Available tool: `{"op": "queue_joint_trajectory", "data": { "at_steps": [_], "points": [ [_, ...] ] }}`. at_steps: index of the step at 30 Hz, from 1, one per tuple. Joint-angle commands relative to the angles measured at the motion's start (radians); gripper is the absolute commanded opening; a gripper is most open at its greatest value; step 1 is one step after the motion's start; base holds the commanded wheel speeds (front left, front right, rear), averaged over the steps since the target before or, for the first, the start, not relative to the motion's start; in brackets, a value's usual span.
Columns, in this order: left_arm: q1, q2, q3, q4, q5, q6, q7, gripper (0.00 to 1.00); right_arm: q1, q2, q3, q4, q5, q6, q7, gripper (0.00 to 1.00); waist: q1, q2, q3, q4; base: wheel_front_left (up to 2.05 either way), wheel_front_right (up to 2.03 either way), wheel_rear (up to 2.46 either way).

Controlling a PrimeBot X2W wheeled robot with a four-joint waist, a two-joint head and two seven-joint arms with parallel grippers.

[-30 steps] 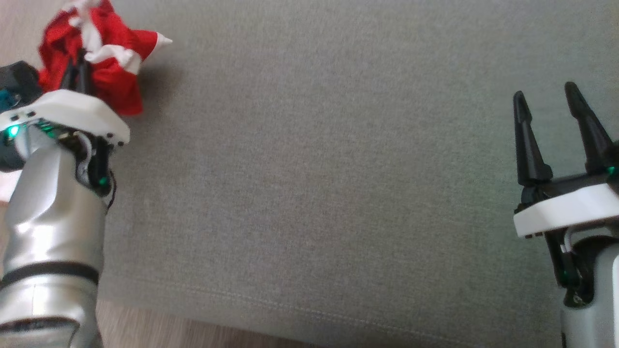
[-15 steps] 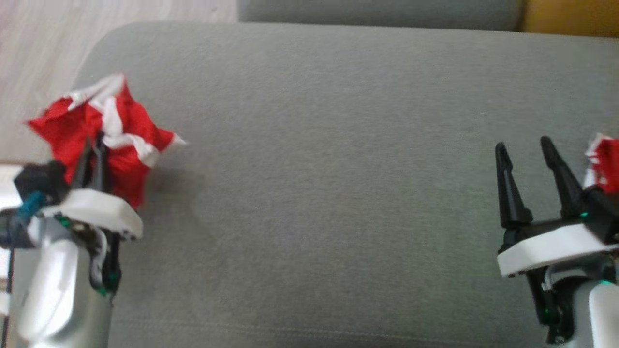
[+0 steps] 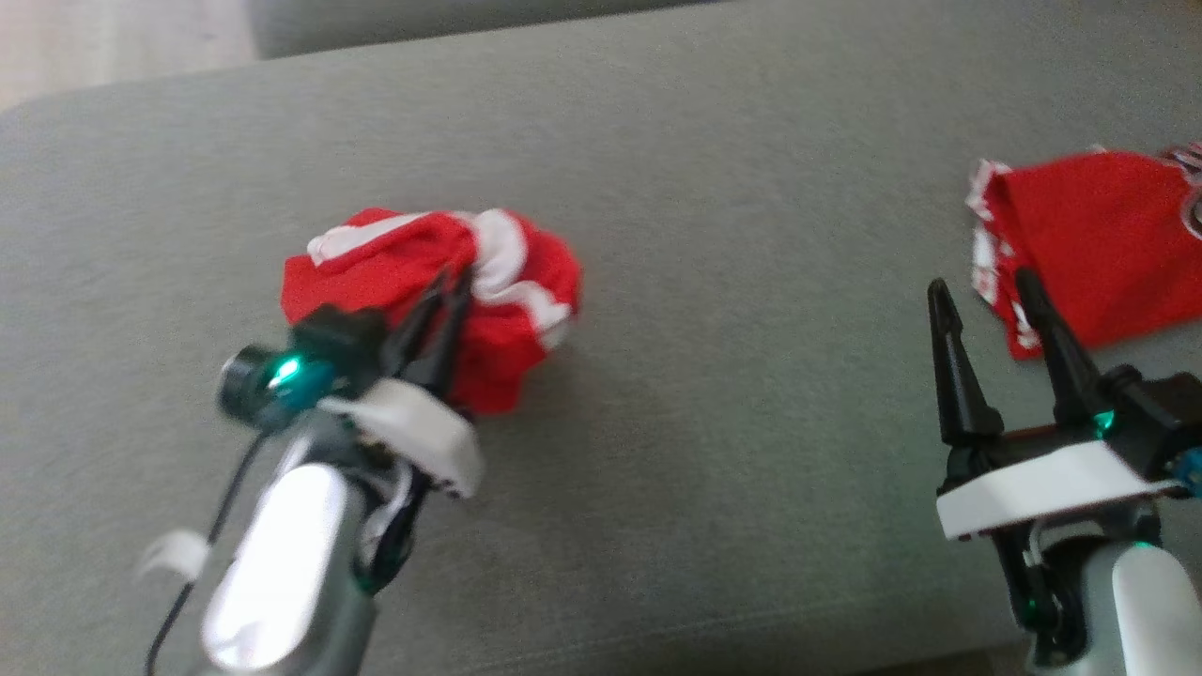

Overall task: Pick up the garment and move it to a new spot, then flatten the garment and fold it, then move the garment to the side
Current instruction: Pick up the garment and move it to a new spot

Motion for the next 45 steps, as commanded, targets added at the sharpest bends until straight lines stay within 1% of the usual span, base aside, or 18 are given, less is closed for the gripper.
{"op": "queue_joint_trajectory", "data": {
  "at_steps": [1, 6, 11, 12, 13, 14, 16, 18, 19, 23, 29, 35, 39, 45],
  "points": [
    [-0.079, -0.002, 0.001, -0.027, 0.012, -0.011, -0.006, 0.0, -0.053, -0.003, 0.022, -0.028, 0.011, -0.001, -0.017, 1.0, 0.0, 0.0, 0.058, -0.077, 0.0, 0.0, 0.0],
    [-0.144, -0.035, -0.098, 0.045, 0.027, -0.033, -0.017, 0.0, -0.062, -0.003, 0.025, -0.002, 0.046, -0.001, -0.048, 1.0, 0.0, 0.0, 0.108, -0.154, 0.0, 0.0, 0.0],
    [-0.181, -0.049, -0.169, 0.148, 0.02, -0.047, -0.037, 0.0, -0.071, -0.003, 0.03, 0.025, 0.071, -0.001, -0.077, 1.0, 0.0, 0.0, 0.138, -0.194, 0.0, 0.0, 0.0],
    [-0.182, -0.05, -0.178, 0.167, 0.015, -0.048, -0.041, 0.14, -0.073, -0.003, 0.031, 0.031, 0.073, -0.001, -0.081, 1.0, 0.0, 0.0, 0.139, -0.197, 0.0, 0.0, 0.0],
    [-0.182, -0.052, -0.185, 0.181, 0.011, -0.048, -0.046, 0.78, -0.074, -0.003, 0.033, 0.036, 0.075, -0.001, -0.084, 1.0, 0.0, 0.0, 0.14, -0.198, 0.0, 0.0, 0.0],
    [-0.183, -0.053, -0.193, 0.19, 0.012, -0.047, -0.057, 1.0, -0.075, -0.003, 0.033, 0.041, 0.076, -0.001, -0.087, 1.0, 0.0, 0.0, 0.139, -0.198, 0.0, 0.0, 0.0],
    [-0.175, -0.055, -0.206, 0.201, 0.011, -0.044, -0.079, 1.0, -0.076, -0.003, 0.036, 0.051, 0.078, -0.001, -0.091, 1.0, 0.0, 0.0, 0.13, -0.193, 0.0, 0.0, 0.0],
    [-0.161, -0.055, -0.205, 0.193, 0.006, -0.033, -0.114, 1.0, -0.076, -0.003, 0.042, 0.058, 0.076, -0.001, -0.091, 1.0, 0.0, 0.0, 0.117, -0.183, 0.0, 0.0, 0.0],
    [-0.161, -0.055, -0.205, 0.193, 0.006, -0.033, -0.114, 1.0, -0.076, -0.003, 0.042, 0.058, 0.076, -0.001, -0.091, 1.0, 0.0, 0.0, 0.117, -0.183, 0.0, 0.0, 0.0],
    [-0.12, -0.051, -0.181, 0.137, -0.006, 0.005, -0.175, 1.0, -0.069, -0.003, 0.042, 0.063, 0.066, -0.001, -0.084, 1.0, 0.0, 0.0, 0.087, -0.142, 0.0, 0.0, 0.0],
    [-0.052, -0.007, -0.096, 0.027, -0.027, 0.077, -0.213, 1.0, -0.062, -0.003, 0.036, 0.057, 0.044, -0.001, -0.06, 1.0, 0.0, 0.0, 0.047, -0.064, 0.0, 0.0, 0.0],
    [0.017, 0.044, 0.01, -0.036, -0.057, 0.141, -0.227, 1.0, -0.046, -0.003, 0.03, 0.051, 0.022, -0.001, -0.03, 1.0, 0.0, 0.0, 0.005, 0.007, 0.0, 0.0, 0.0],
    [0.065, 0.076, 0.066, -0.062, -0.07, 0.167, -0.231, 1.0, -0.033, -0.003, 0.029, 0.046, 0.014, -0.001, -0.012, 1.0, 0.0, 0.0, -0.017, 0.043, 0.0, 0.0, 0.0],
    [0.13, 0.109, 0.12, -0.088, -0.074, 0.188, -0.233, 1.0, -0.016, -0.003, 0.032, 0.047, 0.01, -0.001, 0.007, 1.0, 0.0, 0.0, -0.047, 0.076, 0.0, 0.0, 0.0]
  ]
}}
